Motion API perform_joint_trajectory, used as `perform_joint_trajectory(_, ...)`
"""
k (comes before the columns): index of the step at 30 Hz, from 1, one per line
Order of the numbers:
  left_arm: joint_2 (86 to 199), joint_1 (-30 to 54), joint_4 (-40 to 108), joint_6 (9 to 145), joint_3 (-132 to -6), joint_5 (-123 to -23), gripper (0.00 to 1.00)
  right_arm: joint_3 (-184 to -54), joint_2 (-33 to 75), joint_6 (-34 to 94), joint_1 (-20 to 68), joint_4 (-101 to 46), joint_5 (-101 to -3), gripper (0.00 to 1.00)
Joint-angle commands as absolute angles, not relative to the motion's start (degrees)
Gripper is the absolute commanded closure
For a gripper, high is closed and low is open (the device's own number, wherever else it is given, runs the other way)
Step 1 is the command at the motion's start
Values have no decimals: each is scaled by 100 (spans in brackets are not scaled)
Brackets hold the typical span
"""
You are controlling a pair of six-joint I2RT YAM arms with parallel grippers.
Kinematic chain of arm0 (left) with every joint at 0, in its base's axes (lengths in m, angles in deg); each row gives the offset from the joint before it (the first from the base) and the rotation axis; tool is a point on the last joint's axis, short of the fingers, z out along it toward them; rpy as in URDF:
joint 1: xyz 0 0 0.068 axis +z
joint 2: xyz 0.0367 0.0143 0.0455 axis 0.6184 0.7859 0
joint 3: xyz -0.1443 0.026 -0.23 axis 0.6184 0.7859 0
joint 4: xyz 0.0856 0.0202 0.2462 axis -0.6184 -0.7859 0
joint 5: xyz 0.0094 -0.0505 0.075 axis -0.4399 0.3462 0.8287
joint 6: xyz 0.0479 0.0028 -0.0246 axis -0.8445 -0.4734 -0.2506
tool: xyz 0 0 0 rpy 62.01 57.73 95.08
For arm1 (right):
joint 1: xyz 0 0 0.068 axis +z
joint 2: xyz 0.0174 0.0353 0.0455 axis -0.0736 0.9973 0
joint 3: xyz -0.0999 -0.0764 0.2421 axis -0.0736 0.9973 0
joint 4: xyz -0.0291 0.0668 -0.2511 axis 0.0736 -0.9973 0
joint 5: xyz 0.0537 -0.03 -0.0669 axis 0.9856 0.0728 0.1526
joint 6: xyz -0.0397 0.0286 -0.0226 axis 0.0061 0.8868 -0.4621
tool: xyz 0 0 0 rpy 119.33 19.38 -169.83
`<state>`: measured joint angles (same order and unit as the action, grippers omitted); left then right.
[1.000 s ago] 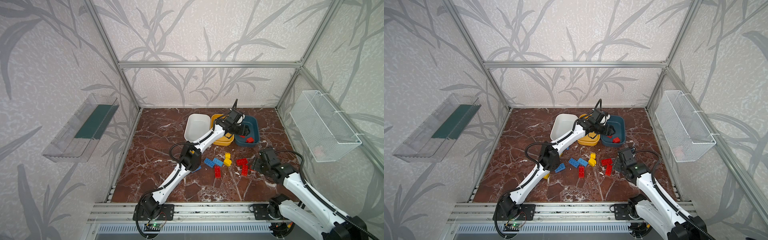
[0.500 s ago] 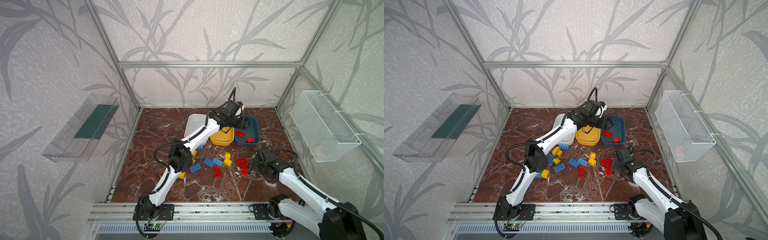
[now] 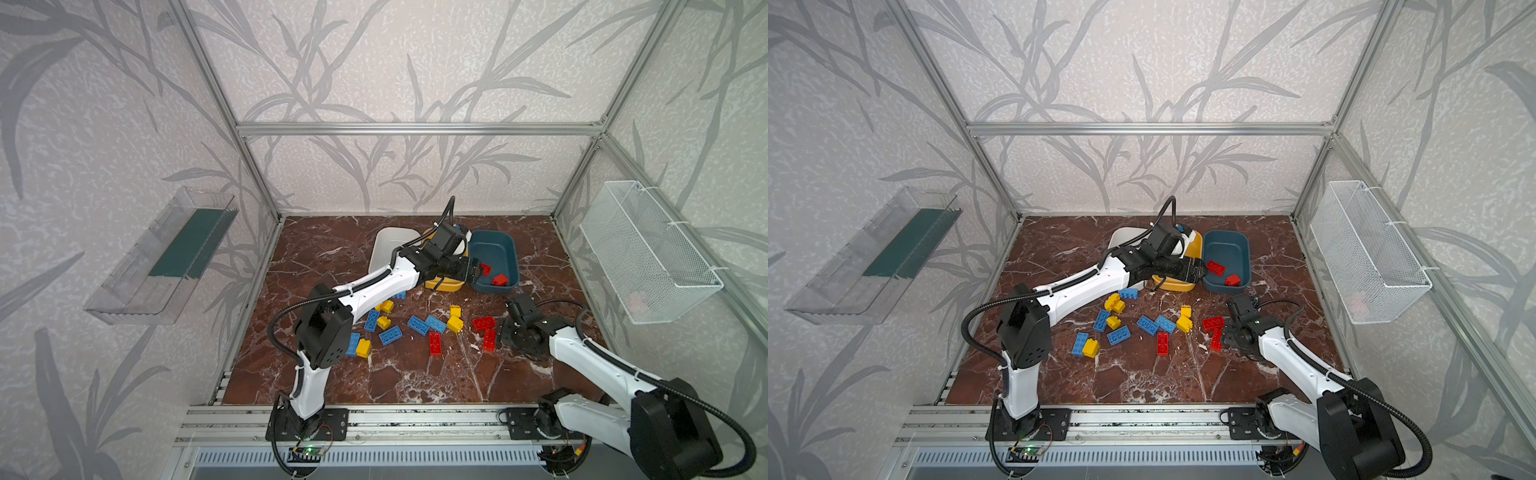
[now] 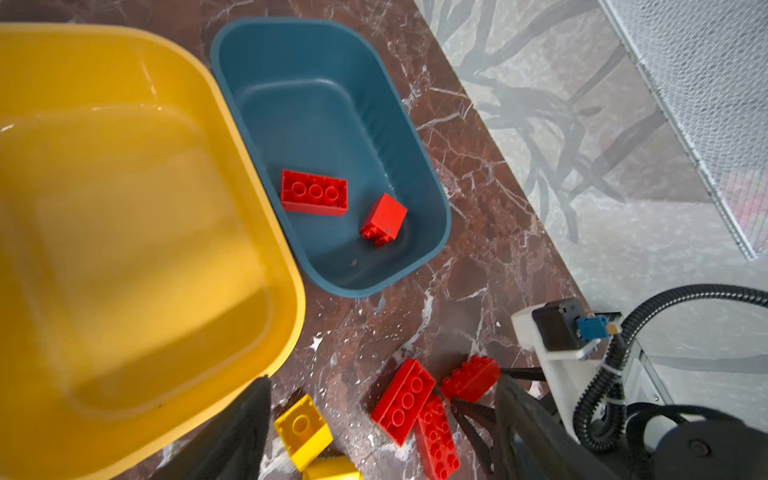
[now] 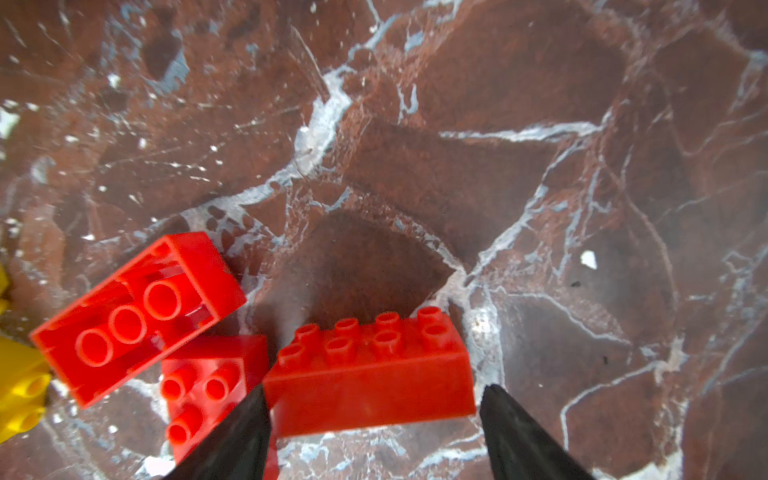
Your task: Sort the legos into containers by color
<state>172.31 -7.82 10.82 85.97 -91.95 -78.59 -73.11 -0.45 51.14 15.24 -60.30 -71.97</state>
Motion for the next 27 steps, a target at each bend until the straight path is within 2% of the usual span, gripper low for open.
perform_joint_trajectory(1, 16759, -794, 1561, 8672, -8719, -7680, 17, -7489, 106, 5043, 1565, -5994, -7153, 23)
perform_joint_trajectory(10, 15921, -803, 1938, 8838, -7553, -7388, 17, -7525, 205, 4997, 1606, -5940, -7126, 36)
perform_joint_trajectory(18, 15360, -855, 1971, 8788, -7023, -7059, 17, -7594, 167, 4927, 1616, -6002, -7122, 39)
perform_joint_trajectory(27, 14868, -1022, 1848, 8827, -6334, -6576, 17, -7996, -362, 4491, 1624, -6421, -7206, 40)
